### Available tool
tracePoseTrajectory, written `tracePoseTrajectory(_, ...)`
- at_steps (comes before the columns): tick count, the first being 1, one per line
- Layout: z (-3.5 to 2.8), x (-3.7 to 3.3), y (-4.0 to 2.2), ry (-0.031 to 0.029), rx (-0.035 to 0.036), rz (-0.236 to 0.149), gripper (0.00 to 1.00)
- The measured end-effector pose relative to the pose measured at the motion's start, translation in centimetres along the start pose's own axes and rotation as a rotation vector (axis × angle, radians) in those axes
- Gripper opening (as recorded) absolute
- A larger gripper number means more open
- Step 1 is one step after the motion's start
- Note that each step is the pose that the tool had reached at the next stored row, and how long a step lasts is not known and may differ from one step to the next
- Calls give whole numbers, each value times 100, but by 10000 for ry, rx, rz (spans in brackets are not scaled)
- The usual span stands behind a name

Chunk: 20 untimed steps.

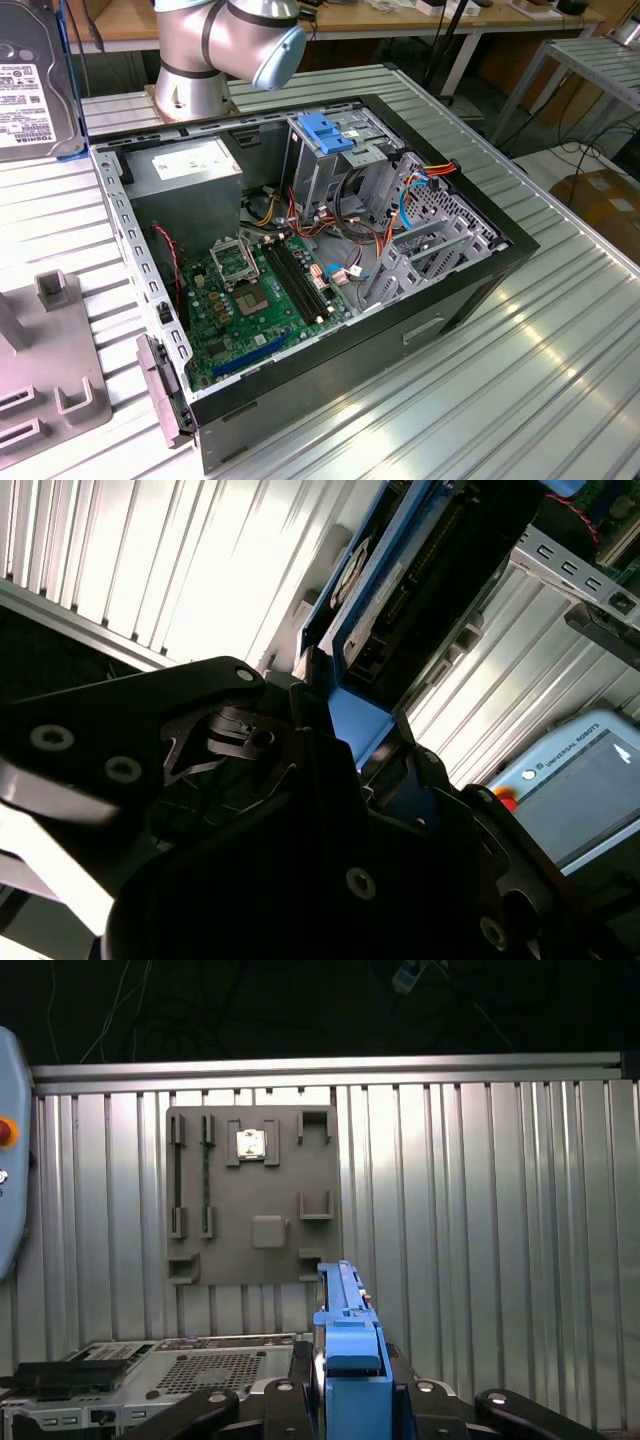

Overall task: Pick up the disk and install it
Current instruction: 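Pick up the disk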

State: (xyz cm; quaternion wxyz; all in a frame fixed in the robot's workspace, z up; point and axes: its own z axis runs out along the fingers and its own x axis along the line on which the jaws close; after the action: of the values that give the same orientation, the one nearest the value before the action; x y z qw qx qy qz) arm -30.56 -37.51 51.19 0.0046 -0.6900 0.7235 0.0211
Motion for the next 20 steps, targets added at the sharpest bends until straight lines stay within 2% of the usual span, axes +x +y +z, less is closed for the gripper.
tracePoseTrajectory(20,-6,-12,-241,0,0,0,37)
